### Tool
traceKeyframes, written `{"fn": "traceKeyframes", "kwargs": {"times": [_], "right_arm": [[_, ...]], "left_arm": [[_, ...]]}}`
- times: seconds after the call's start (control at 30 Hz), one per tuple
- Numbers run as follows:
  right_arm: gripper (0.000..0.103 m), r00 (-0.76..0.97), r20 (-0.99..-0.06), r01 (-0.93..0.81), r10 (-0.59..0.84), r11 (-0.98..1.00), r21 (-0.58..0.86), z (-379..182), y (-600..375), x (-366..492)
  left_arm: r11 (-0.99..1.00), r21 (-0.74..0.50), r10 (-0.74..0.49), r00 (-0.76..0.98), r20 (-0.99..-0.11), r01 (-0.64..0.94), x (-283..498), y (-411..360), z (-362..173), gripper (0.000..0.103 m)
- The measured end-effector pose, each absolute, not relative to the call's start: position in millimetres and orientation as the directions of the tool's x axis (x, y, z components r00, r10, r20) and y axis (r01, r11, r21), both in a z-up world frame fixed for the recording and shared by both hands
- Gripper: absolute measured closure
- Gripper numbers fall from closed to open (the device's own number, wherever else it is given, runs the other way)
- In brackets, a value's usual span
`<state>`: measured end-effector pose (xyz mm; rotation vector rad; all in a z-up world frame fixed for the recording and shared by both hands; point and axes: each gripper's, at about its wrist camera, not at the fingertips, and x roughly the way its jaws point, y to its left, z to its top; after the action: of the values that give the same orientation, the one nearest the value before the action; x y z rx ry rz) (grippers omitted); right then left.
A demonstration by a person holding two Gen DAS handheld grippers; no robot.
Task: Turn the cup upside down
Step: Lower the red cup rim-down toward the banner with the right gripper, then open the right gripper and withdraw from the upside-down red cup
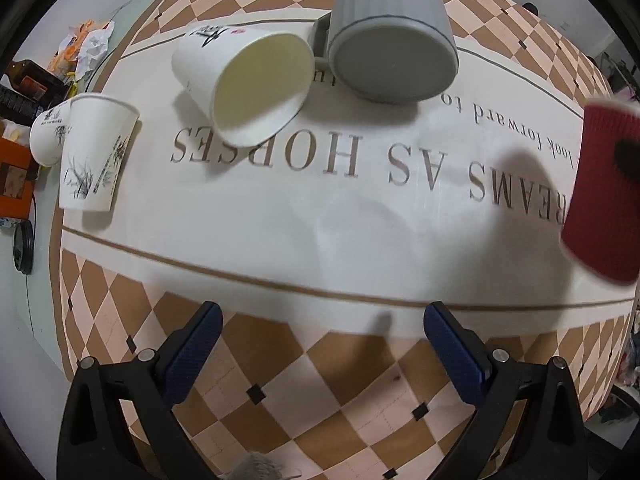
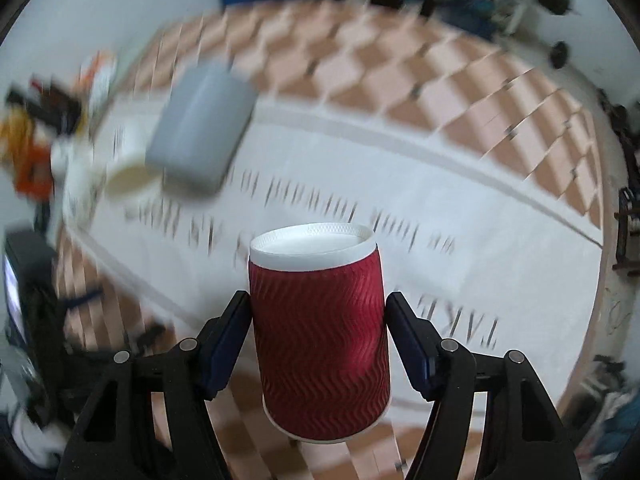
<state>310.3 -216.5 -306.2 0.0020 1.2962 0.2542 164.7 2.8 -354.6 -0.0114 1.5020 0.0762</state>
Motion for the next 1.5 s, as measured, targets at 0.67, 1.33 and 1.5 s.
{"fn": "traceKeyframes", "kwargs": {"times": [0.67,1.33,1.5], "right_arm": [[0.032,0.630,-0.760,-0.169,0.162,0.983,0.070,-330,-206,253],[0.001,0.573,-0.812,0.138,-0.111,0.990,-0.038,-243,-244,144],[0.001,0.593,-0.785,0.195,-0.177,0.978,-0.074,-180,-246,94]], "left_arm": [[0.996,0.062,0.068,0.095,-0.993,-0.058,191,-26,-369,0.000],[0.998,0.031,0.010,0.382,-0.924,0.050,114,-47,-215,0.000],[0.996,0.010,-0.034,0.480,-0.876,0.089,78,-50,-152,0.000]]}}
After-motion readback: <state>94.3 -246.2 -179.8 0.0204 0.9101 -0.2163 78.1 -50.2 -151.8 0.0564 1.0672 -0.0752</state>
